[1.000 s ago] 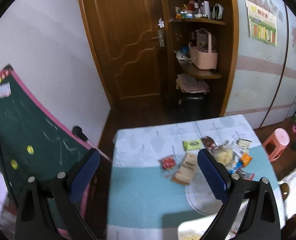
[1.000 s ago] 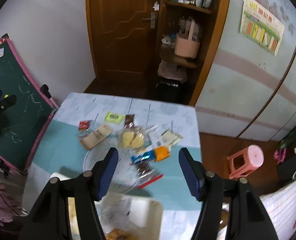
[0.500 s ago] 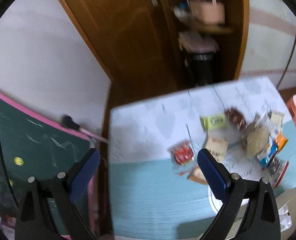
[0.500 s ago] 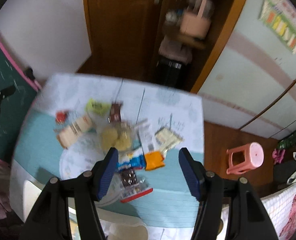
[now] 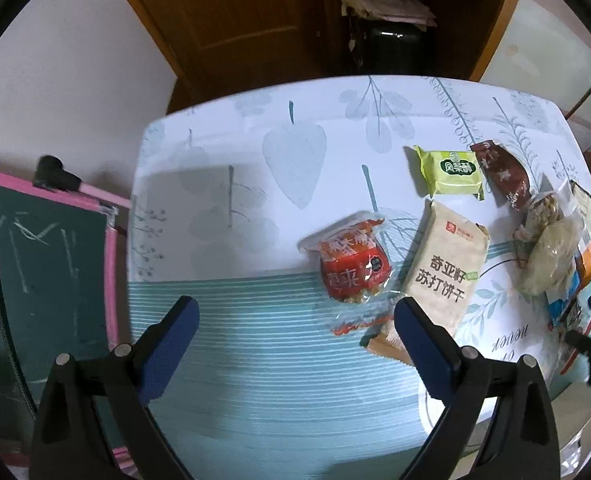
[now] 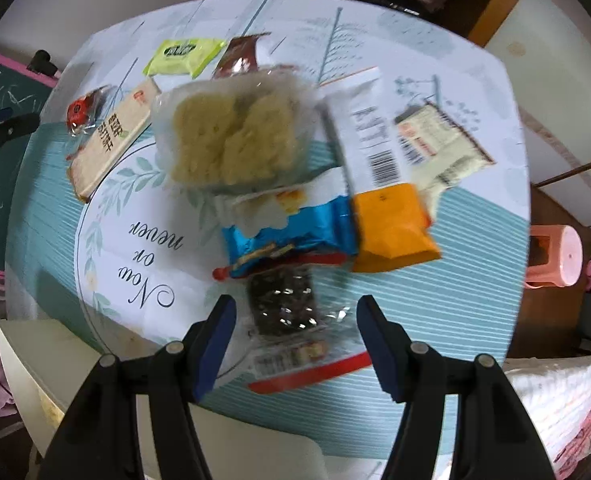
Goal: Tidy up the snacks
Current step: 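Grasp the red-wrapped pastry with the left tool while the right tool grasps the dark jerky packet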
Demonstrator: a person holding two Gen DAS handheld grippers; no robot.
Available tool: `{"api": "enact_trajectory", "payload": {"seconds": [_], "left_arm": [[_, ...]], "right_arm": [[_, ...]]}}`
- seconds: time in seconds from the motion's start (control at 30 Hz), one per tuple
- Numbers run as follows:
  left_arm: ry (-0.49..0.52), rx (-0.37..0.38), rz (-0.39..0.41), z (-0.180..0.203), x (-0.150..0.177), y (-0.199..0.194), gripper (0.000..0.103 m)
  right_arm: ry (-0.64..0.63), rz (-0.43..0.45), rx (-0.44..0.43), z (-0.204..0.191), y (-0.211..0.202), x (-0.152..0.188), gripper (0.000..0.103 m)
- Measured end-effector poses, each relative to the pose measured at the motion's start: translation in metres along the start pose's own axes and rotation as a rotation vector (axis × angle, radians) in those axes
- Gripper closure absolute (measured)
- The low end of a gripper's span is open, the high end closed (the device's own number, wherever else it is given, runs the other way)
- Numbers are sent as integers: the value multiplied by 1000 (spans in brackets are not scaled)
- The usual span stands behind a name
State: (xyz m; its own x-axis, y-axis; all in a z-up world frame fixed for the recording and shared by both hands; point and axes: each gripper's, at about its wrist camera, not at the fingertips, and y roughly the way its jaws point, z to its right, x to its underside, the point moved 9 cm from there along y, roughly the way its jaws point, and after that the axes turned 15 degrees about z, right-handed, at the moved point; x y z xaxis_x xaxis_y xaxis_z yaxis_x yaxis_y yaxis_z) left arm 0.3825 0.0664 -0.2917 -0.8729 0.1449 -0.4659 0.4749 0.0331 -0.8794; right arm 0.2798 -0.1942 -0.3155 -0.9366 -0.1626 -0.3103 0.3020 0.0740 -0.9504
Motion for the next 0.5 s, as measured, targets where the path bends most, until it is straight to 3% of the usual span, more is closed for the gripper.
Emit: {"api": "enact_trajectory", "payload": {"seconds": [0.3, 0.5], "left_arm": [[-40, 49, -39, 15, -3, 30, 5], [-49, 29, -66, 23, -3, 51, 5]], "right_arm": [[-56, -7, 14, -12, 16, 0, 41], [-85, 18, 30, -19, 19, 5, 46]]}}
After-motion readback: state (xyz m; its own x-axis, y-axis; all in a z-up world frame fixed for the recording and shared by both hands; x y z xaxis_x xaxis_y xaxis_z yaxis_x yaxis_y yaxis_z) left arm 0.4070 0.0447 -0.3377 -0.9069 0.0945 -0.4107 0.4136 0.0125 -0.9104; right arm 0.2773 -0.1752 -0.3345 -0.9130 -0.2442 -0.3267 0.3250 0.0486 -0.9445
